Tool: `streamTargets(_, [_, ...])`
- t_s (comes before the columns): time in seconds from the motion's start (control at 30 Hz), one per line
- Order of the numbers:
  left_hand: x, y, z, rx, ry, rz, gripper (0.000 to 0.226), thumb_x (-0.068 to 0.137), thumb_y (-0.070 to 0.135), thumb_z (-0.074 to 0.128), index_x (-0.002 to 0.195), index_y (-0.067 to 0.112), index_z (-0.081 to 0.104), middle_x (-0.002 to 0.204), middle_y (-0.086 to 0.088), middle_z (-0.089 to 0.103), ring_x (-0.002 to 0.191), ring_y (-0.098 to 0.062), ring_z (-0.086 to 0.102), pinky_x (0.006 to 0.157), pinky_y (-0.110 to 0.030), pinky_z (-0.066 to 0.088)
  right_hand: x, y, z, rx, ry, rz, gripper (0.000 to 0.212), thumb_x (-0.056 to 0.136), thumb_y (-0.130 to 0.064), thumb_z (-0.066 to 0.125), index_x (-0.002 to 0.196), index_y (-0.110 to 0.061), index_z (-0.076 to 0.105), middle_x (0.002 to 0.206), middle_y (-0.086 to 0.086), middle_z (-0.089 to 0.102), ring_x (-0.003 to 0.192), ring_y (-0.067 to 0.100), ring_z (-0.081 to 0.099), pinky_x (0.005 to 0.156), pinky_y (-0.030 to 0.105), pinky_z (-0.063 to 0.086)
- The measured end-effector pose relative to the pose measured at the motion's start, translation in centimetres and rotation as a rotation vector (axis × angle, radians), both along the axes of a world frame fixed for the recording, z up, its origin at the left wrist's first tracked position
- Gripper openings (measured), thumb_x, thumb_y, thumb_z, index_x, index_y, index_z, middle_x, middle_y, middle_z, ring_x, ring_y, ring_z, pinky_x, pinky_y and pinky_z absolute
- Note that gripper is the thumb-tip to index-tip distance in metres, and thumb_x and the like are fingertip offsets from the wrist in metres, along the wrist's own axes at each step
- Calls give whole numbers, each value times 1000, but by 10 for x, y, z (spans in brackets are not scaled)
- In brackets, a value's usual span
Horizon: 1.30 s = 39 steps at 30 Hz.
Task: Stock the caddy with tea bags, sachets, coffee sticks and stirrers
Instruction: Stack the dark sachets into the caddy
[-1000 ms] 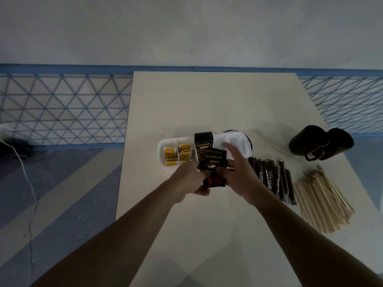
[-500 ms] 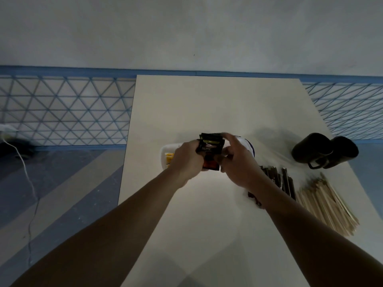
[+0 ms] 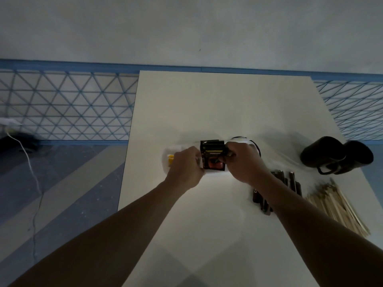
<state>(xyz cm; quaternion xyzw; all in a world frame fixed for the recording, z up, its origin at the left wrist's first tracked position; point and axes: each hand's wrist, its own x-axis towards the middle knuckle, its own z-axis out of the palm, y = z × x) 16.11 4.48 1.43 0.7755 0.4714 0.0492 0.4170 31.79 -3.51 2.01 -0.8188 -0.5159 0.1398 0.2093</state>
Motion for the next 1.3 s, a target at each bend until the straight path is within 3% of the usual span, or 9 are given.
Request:
streamTargets(0.13, [2, -4, -8, 64, 16, -29, 38, 77, 14, 78, 106, 6, 55, 96, -11, 69, 88, -28, 65, 76, -40, 55, -7, 4, 12, -52, -125, 101, 11, 76, -4, 71, 71, -12, 66, 53, -12, 36, 48, 1, 31, 41, 13, 20])
streamTargets(0.23, [5, -5, -12, 102, -3, -17, 37, 78, 13, 76, 107, 4, 55, 96, -12, 69, 89, -29, 66, 76, -42, 55, -12, 7, 18, -60, -172, 146, 10, 74, -3, 69, 71, -12, 65, 50, -15, 29, 48, -2, 25, 40, 12, 26])
streamTargets(0.37, [6, -8, -17, 131, -19, 1, 35, 77, 17, 79, 101, 5, 56, 94, -12, 69, 86, -28, 65, 73, -38, 52, -10, 12, 11, -174, -141, 129, 11, 82, -6, 60, 85, -13, 67, 65, -4, 55, 60, 16, 41, 45, 14, 18])
streamTargets(0.5, [5, -8, -20, 144, -36, 15, 35, 76, 18, 80, 99, 6, 57, 91, -8, 69, 82, -25, 64, 66, -31, 46, -8, 14, 4, -172, -118, 98, 5, 85, -13, 64, 83, -16, 66, 69, -1, 58, 66, 23, 54, 46, 18, 22])
streamTargets(0.67, [6, -5, -22, 101, -48, 3, 38, 76, 15, 81, 102, 6, 56, 91, -10, 69, 82, -28, 67, 70, -41, 57, -5, 16, 5, -204, -97, 70, 9, 87, -13, 62, 83, -17, 69, 72, 0, 58, 67, 21, 45, 45, 15, 20])
streamTargets(0.8, [6, -4, -23, 84, -53, 7, 36, 76, 15, 80, 102, 7, 55, 90, -11, 69, 79, -29, 67, 68, -43, 58, -5, 18, 0, -229, 6, 70, 19, 87, -12, 61, 72, -23, 59, 68, 0, 57, 71, 25, 53, 56, 29, 38])
streamTargets(0.9, [6, -4, -26, 57, -66, 18, 37, 76, 14, 80, 104, 6, 57, 90, -11, 69, 79, -30, 68, 69, -44, 58, -5, 19, -4, -232, -22, 87, 14, 85, -12, 64, 74, -20, 63, 66, -1, 54, 71, 26, 52, 60, 31, 35])
streamTargets(1.07, [6, -4, -27, 35, -86, 43, 39, 74, 15, 82, 104, 8, 59, 90, -9, 70, 78, -26, 68, 68, -44, 59, -11, 15, -7, -215, -14, 118, 17, 80, 3, 60, 87, -5, 72, 70, 6, 60, 68, 22, 46, 49, 18, 22])
streamTargets(1.3, [8, -1, -27, -8, -63, 48, 40, 74, 16, 82, 104, 8, 57, 93, -12, 69, 78, -27, 68, 69, -44, 59, -6, 10, 2, -85, -55, 128, 42, 74, -11, 77, 113, -22, 66, 92, -7, 71, 77, 11, 59, 55, 5, 32])
